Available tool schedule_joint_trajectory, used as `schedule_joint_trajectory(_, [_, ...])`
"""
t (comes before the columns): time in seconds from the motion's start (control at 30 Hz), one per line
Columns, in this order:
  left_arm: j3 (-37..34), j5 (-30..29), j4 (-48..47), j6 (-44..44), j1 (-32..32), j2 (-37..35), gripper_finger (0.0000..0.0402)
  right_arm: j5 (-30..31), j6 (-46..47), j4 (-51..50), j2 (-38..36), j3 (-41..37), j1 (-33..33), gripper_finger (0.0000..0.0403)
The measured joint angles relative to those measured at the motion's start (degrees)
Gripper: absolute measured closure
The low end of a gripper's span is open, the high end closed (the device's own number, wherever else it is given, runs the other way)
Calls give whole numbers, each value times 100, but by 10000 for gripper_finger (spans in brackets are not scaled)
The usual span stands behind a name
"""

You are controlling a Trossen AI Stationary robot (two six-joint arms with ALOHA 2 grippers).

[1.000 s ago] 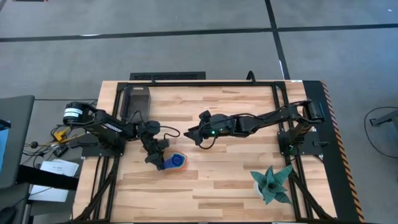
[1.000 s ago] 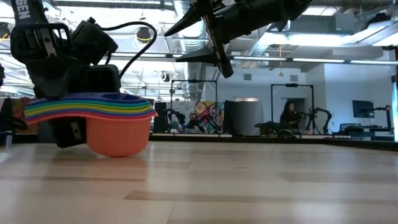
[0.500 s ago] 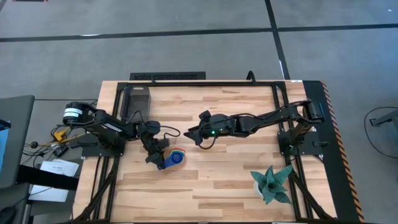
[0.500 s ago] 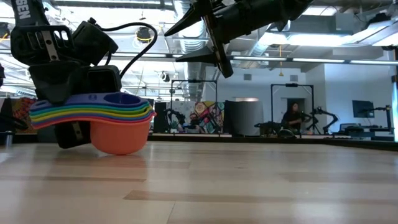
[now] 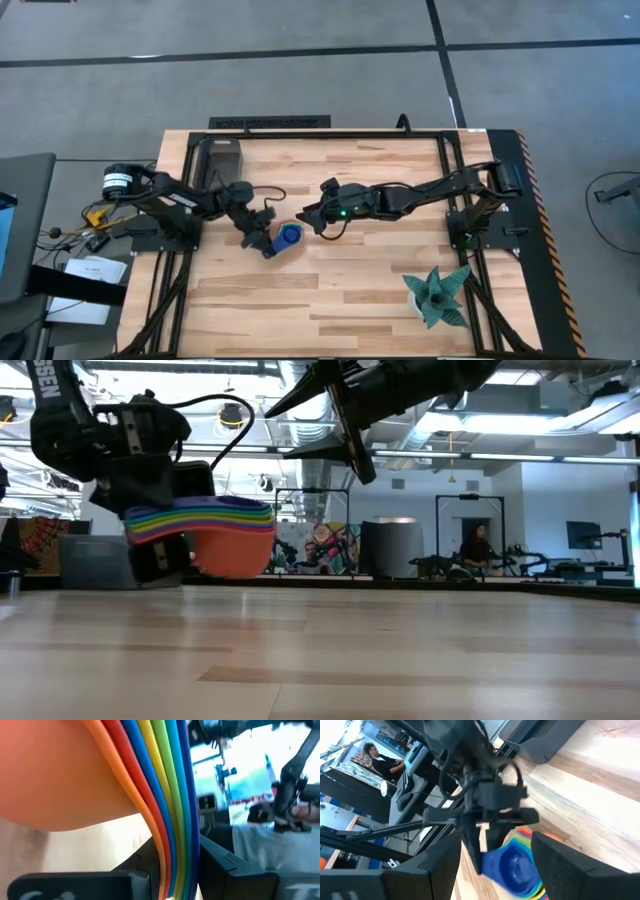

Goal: Nest measuring cups in basket
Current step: Put the stacked measuring cups into the black bin

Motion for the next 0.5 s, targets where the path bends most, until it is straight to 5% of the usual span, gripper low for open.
schedule_joint_trajectory(0.23, [-2, -328, 400, -352, 560, -4, 320, 103, -268, -728, -551, 0, -92, 137])
schedule_joint_trajectory(0.5, [-2, -1453, 1276, -1069, 909, -4, 320, 210, -888, -2330, -1629, -2, -530, 137])
